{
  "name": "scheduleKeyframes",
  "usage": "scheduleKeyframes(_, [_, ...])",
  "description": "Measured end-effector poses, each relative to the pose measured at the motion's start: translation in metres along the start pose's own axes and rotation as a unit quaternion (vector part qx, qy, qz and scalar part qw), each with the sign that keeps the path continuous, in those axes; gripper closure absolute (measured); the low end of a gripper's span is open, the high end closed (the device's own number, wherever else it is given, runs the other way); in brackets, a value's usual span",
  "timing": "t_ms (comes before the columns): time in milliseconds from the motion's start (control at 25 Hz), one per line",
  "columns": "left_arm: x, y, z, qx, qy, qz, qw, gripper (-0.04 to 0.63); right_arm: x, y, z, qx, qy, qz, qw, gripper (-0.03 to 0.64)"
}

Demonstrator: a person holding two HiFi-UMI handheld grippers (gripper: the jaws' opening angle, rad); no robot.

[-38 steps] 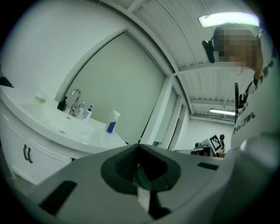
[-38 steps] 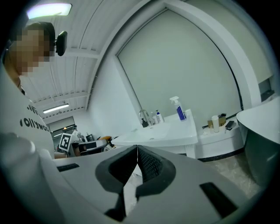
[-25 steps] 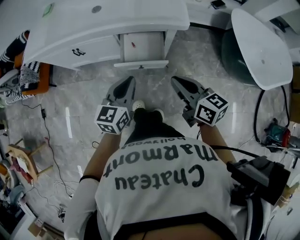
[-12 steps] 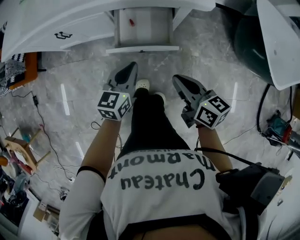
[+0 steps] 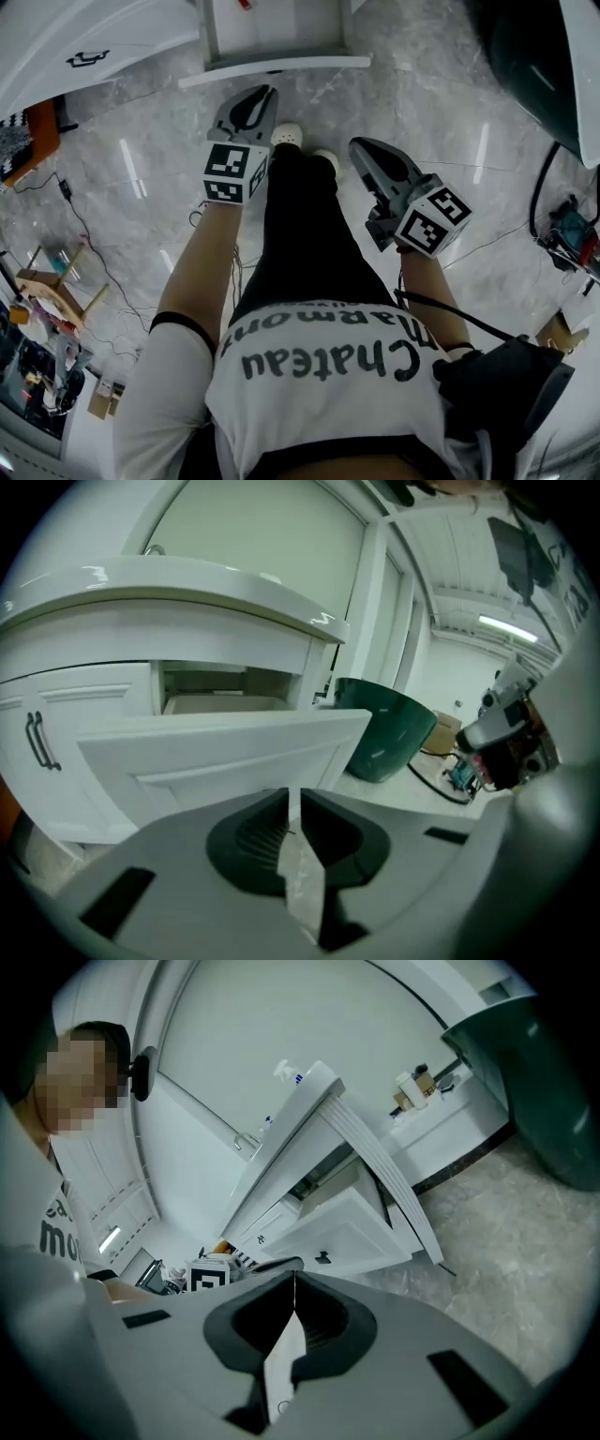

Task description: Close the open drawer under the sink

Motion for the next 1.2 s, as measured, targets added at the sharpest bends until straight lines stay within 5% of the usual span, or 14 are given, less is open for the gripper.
scheduleKeyframes(240, [0.0,-0.023,0.009,-0.034,-0.003,0.016,0.9993,0.472,0.008,0.004,-0.016,0.007,-0.019,0.002,1.0,0.604])
scheduleKeyframes(640, [-0.005,-0.048,0.014,-0.077,0.048,0.019,0.9957,0.471,0.01,0.003,-0.025,0.011,-0.037,0.0,0.999,0.604])
scheduleKeyframes(1200, [-0.009,-0.057,0.025,-0.07,0.062,0.008,0.9955,0.471,0.01,-0.002,-0.035,0.007,-0.042,0.005,0.999,0.604])
Point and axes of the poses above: the fingertips, and each gripper's own axes: y backward along the fingers, z to its left, x out of its underside, the point moved 6 cm from there along y, backward along the fingers, and after that the axes turned 13 degrees about z, right-handed, at the moved point
